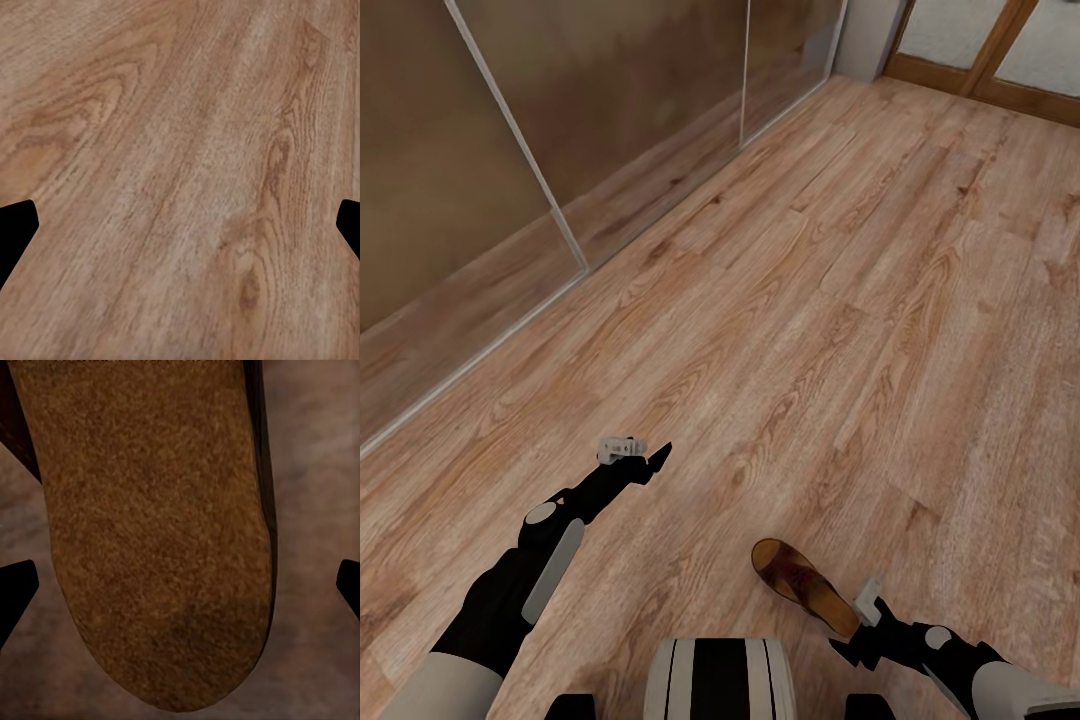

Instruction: Pick up the two gym shoes and the two sandals from the corridor floor and place them onto the hallstand (shoe rack) in the corridor, making sure they are on the rack and not on the floor. Arrange them so the two gym shoes are next to each other and the two sandals are next to each other.

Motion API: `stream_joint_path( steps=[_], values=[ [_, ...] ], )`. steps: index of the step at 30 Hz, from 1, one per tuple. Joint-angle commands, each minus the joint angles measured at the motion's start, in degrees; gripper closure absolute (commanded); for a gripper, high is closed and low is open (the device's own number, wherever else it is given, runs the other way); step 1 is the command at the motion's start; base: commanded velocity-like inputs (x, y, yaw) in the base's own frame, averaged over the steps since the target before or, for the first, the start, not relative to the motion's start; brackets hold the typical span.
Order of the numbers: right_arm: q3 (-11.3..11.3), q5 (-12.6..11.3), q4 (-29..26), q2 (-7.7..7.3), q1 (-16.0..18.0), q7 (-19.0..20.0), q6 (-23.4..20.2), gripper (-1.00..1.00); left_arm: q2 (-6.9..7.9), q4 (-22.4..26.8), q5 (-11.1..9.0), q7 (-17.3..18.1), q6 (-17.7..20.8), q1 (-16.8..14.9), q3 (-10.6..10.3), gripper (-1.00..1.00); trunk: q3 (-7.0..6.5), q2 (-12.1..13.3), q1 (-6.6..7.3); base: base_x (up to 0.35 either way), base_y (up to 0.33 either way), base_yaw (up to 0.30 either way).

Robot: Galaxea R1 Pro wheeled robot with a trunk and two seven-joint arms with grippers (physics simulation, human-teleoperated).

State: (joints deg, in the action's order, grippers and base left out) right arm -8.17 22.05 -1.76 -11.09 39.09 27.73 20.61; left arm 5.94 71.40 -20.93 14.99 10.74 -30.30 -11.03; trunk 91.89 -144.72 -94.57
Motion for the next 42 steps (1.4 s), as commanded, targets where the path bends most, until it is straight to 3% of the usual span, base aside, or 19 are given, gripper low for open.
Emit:
stream_joint_path(
  steps=[1, 5, 6, 40, 42],
  values=[
    [-0.4, -0.2, 0.0, -0.01, 0.0, 0.0, 0.2, -1.0, 0.04, 0.1, -0.6, 0.0, 0.4, 0.0, 0.0, -1.0, 0.03, 0.0, 0.01, 0.001, 0.001, 0.0],
    [-0.4, -0.2, 0.0, -0.03, 0.0, 0.1, 0.2, -1.0, 0.04, 0.1, -0.6, 0.0, 0.4, 0.0, 0.0, -1.0, 0.03, 0.0, 0.01, 0.0, 0.0, 0.0],
    [-0.4, -0.2, 0.0, -0.02, 0.0, 0.1, 0.2, 1.0, 0.04, 0.1, -0.6, 0.0, 0.4, 0.0, 0.0, -1.0, 0.03, 0.0, 0.01, 0.0, 0.0, 0.0],
    [-0.5, -0.2, 0.0, -0.06, 0.0, 0.1, 0.2, 1.0, 0.04, 0.1, -0.6, 0.0, 0.4, 0.0, 0.0, -1.0, 0.03, 0.0, 0.01, 0.0, 0.0, 0.0],
    [-0.5, -0.2, 0.0, -0.04, 0.0, 0.1, 0.2, 1.0, 0.04, 0.1, -0.6, 0.0, 0.5, 0.0, 0.0, -1.0, -0.41, 0.0, 0.06, 0.0, 0.0, 0.0]
  ],
)
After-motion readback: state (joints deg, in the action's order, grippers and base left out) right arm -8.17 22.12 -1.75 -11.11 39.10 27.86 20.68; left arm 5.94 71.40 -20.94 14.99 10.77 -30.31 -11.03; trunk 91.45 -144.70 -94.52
